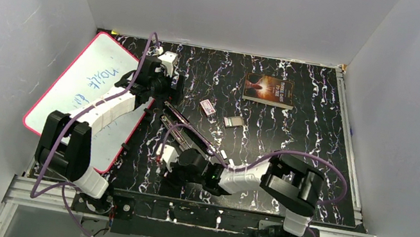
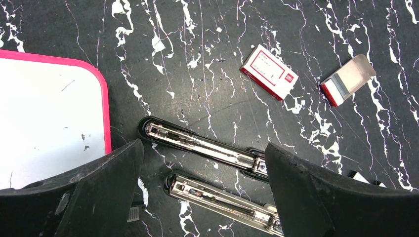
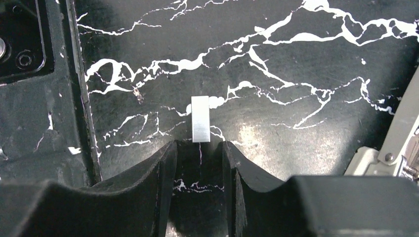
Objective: Load the staples into the stapler
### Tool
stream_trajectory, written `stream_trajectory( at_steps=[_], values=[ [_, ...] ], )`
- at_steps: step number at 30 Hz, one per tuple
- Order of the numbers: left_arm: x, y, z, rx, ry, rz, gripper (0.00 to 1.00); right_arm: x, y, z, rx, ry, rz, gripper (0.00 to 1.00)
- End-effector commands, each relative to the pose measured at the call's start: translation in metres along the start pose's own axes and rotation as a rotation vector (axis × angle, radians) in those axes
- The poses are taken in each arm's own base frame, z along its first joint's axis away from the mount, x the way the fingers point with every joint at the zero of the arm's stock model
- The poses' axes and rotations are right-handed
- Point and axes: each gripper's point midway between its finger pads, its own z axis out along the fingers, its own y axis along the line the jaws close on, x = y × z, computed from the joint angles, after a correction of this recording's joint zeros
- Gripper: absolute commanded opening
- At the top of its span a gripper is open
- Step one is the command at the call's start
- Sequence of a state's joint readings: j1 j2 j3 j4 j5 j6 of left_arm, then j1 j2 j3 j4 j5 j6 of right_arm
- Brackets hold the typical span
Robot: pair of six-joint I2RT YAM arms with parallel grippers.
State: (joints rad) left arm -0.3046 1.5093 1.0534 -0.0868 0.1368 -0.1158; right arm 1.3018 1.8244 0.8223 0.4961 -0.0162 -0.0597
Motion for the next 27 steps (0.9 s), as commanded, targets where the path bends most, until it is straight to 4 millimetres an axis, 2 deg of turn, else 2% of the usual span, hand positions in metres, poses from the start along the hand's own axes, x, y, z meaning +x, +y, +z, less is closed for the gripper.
stream_trajectory(
  at_steps=[1, 10, 27],
  values=[
    [-0.005, 0.001, -0.01, -0.008, -0.021, 0.003, 0.92, 0.043, 0.002, -0.013, -0.008, 0.103, 0.013, 0.47],
    [-0.005, 0.001, -0.01, -0.008, -0.02, 0.006, 0.92, 0.069, -0.003, -0.026, -0.018, 0.112, 0.04, 0.47],
    [-0.003, 0.003, -0.008, -0.017, -0.013, 0.01, 0.92, 0.078, 0.001, -0.015, -0.119, 0.053, -0.077, 0.49]
  ],
)
